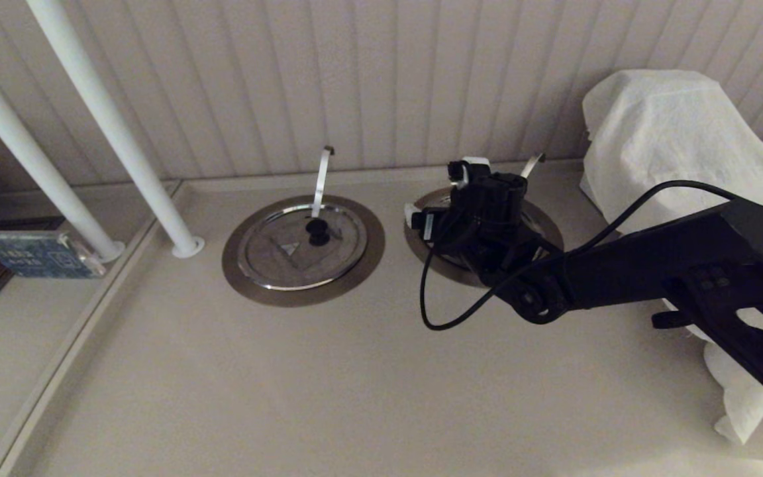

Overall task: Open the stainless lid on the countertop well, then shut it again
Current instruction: Open the lid

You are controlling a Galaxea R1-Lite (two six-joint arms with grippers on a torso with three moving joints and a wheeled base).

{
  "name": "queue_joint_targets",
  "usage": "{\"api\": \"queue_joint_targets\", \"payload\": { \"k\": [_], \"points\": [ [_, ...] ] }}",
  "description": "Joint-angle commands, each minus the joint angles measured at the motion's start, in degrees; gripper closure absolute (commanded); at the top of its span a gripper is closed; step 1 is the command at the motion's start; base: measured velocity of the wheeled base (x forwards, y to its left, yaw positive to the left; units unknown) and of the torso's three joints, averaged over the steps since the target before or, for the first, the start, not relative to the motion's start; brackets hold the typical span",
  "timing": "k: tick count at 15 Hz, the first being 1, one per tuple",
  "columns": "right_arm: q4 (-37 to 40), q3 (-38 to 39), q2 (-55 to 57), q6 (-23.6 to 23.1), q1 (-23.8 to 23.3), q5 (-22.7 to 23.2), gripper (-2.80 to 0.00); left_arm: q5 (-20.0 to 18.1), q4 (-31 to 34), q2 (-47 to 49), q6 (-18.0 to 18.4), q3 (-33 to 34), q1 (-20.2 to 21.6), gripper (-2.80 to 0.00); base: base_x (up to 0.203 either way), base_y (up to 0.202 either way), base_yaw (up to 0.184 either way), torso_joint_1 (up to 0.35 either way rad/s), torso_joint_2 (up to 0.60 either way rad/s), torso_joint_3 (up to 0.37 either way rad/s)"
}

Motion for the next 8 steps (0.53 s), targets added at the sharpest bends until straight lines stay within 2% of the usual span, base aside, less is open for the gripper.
{"api": "queue_joint_targets", "payload": {
  "k": [1, 8],
  "points": [
    [-0.47, 0.85, -1.72, -0.02, 0.81, -0.26, -2.80, 0.00, 0.02, -0.09, 0.03, -0.01, 0.05, 0.00, 0.000, 0.000, 0.000, 0.000, 0.00, 0.000],
    [-0.47, 3.30, -5.12, 0.68, 3.19, -0.11, -2.80, 0.00, 0.02, 0.00, 0.03, -0.01, 0.05, 0.00, 0.000, 0.000, 0.000, 0.000, 0.00, 0.000]
  ]
}}
